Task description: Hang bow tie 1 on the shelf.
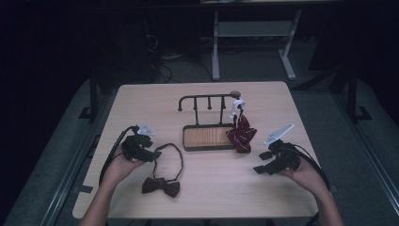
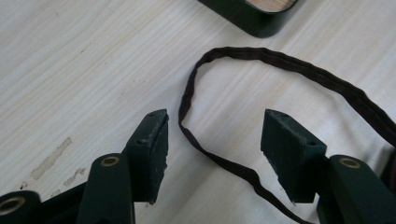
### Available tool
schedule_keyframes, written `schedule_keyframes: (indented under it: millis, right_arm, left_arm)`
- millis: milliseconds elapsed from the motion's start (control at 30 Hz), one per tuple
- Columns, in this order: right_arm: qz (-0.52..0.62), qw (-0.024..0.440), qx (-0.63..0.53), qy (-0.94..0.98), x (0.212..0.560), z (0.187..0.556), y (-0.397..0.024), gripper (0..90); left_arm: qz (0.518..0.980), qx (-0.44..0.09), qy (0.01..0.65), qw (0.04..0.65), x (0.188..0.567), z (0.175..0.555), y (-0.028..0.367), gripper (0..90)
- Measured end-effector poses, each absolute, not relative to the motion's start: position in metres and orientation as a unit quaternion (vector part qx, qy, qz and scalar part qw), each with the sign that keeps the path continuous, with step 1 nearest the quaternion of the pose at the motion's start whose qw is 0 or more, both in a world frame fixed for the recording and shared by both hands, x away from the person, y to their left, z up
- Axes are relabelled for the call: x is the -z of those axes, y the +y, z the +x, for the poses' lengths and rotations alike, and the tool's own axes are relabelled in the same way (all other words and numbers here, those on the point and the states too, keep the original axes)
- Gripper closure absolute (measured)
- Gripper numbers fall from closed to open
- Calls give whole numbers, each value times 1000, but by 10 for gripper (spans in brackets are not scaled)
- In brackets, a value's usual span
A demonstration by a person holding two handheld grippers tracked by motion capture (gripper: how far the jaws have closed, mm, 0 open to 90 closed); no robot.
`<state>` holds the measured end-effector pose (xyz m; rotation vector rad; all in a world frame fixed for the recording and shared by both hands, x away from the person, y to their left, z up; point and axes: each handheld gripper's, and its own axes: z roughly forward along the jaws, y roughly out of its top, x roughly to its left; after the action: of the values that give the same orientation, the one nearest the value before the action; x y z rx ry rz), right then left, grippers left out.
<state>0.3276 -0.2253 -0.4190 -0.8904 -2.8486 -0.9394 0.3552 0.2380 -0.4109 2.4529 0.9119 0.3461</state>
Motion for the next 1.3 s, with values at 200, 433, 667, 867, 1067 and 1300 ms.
schedule_keyframes:
  millis: [200,433,667,867,1067,1300]
  right_arm:
    - [-276,2,298,-914,420,327,-222,352]
    - [-276,-2,302,-913,418,326,-223,352]
    - [-277,-6,303,-912,415,323,-221,352]
    - [-278,-12,306,-911,412,322,-223,352]
    - [-277,-11,307,-910,411,321,-222,352]
    - [-279,-10,309,-909,411,321,-221,347]
  left_arm:
    - [895,-114,355,245,421,366,239,470]
    - [896,-112,360,233,432,369,235,509]
    - [896,-112,369,220,436,372,235,587]
    - [895,-116,376,209,439,375,237,638]
    - [896,-110,378,205,443,376,236,689]
    - [899,-108,373,203,443,375,235,773]
